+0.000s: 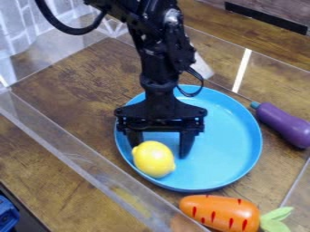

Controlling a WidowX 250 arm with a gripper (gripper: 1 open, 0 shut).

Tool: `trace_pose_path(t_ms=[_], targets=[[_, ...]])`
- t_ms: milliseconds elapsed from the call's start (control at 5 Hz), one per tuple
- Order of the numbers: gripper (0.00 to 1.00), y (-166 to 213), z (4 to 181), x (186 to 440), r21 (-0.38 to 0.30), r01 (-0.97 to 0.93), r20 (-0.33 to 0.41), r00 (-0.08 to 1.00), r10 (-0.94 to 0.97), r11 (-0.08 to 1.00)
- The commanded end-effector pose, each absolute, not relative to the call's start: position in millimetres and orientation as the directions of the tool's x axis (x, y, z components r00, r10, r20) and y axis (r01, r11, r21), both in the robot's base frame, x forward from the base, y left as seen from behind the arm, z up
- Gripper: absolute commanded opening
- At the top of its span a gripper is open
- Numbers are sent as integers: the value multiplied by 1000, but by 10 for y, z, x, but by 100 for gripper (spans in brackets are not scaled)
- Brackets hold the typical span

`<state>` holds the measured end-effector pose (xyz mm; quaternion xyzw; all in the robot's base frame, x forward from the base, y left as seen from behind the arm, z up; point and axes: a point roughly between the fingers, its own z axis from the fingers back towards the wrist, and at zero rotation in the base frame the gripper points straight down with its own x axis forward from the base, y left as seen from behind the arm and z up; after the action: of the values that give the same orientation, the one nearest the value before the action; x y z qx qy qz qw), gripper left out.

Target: Remove the lemon from the blue tray and put it on the table

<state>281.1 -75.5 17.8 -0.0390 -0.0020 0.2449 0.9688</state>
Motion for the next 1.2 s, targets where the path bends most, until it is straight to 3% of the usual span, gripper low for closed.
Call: trace_pose_path(t_ms=[0, 1000], targets=[[100, -915, 112, 2672, -46, -520, -59, 854, 517, 853], [100, -1010, 149, 2630, -61, -742, -84, 670, 738, 667]])
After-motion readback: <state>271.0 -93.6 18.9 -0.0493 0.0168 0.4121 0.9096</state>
